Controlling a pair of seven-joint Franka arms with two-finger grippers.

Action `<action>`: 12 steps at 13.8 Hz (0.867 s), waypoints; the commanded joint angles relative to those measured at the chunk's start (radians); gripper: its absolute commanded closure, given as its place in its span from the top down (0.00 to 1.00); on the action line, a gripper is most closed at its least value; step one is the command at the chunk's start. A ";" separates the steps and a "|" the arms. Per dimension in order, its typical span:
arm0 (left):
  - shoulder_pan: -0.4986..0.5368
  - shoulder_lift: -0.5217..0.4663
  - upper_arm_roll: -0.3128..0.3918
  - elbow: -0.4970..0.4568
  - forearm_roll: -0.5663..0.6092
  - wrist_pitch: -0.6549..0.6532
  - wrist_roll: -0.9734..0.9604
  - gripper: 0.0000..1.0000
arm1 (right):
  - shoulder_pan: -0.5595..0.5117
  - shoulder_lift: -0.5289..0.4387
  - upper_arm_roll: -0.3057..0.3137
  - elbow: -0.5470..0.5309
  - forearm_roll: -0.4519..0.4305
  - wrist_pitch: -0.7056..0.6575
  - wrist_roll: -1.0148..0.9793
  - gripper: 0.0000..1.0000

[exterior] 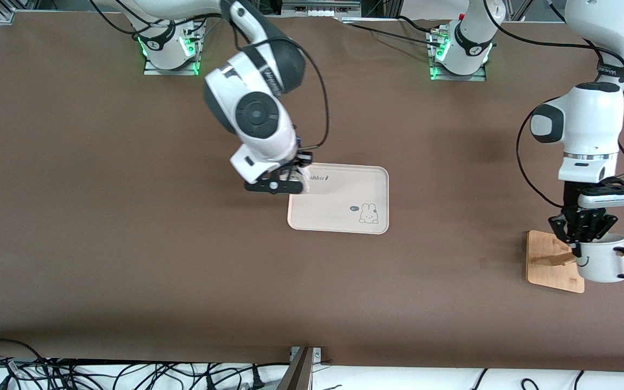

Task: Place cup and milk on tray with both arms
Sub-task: 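Carry the carton onto the tray while the left gripper lifts the mug off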

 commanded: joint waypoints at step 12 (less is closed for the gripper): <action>-0.117 -0.121 -0.107 0.056 -0.014 -0.546 -0.019 0.00 | 0.014 0.113 -0.013 0.074 0.019 0.103 0.037 0.57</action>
